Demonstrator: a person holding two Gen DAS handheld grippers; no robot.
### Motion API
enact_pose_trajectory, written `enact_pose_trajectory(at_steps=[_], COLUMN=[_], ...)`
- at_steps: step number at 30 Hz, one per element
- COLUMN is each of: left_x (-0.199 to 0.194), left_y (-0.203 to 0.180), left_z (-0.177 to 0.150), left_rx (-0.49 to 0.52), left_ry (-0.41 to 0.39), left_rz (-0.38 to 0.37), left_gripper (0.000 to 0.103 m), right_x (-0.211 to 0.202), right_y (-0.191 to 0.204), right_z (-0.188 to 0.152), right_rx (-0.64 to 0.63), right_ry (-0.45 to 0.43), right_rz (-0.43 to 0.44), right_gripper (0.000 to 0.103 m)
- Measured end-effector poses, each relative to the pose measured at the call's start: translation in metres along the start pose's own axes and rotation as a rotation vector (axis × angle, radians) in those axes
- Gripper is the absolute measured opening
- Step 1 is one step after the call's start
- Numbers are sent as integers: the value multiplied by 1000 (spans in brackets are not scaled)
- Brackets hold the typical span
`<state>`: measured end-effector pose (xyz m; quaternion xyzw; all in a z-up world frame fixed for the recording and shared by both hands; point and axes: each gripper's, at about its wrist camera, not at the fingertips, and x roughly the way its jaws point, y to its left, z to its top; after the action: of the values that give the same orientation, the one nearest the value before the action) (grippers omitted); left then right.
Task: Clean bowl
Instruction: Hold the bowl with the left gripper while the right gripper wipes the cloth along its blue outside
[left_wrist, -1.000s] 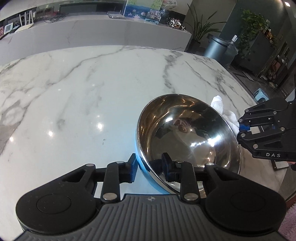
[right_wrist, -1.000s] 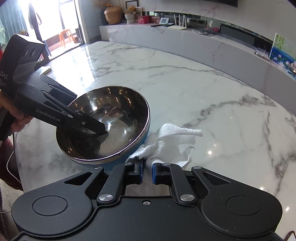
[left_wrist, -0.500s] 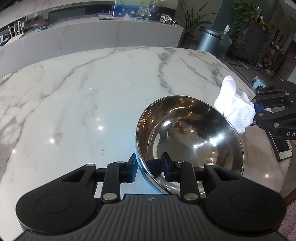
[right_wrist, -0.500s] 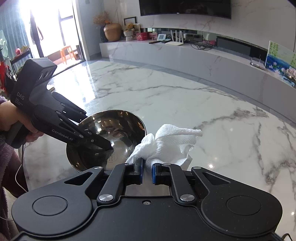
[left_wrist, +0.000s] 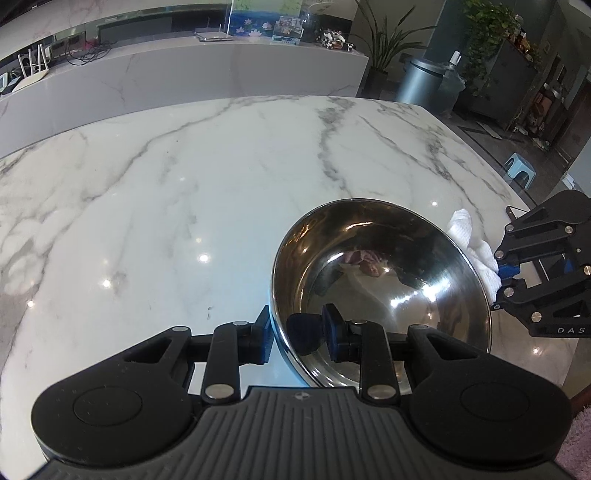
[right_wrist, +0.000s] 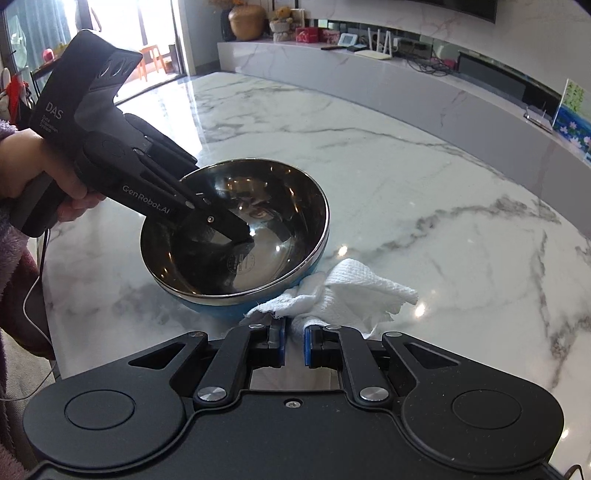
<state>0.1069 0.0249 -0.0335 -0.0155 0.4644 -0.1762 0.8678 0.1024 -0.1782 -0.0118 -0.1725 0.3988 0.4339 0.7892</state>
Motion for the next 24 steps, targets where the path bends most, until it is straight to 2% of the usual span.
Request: enact_pose_trajectory(at_steps=[3, 5, 8, 18, 24], left_x=[-2, -3, -4, 0, 0], left_y=[1, 3, 2, -2, -5], left_z=[-3, -7, -10, -5, -1], left_rx=[-31, -79, -107, -46, 31], left_ry=[6, 24, 39, 55, 71], left_rz=[9, -6, -33, -12, -8], left_gripper=[30, 39, 40, 36, 36], right_x=[1, 1, 2, 1, -10], right_y=[-1, -1, -2, 1, -6], right_z=[0, 0, 1, 5, 8], right_rx=[2, 0, -2, -17, 9], right_ry=[0, 1, 4, -1, -58], right_rz=[0, -1, -3, -25, -41], right_gripper=[9, 9, 9, 9, 9])
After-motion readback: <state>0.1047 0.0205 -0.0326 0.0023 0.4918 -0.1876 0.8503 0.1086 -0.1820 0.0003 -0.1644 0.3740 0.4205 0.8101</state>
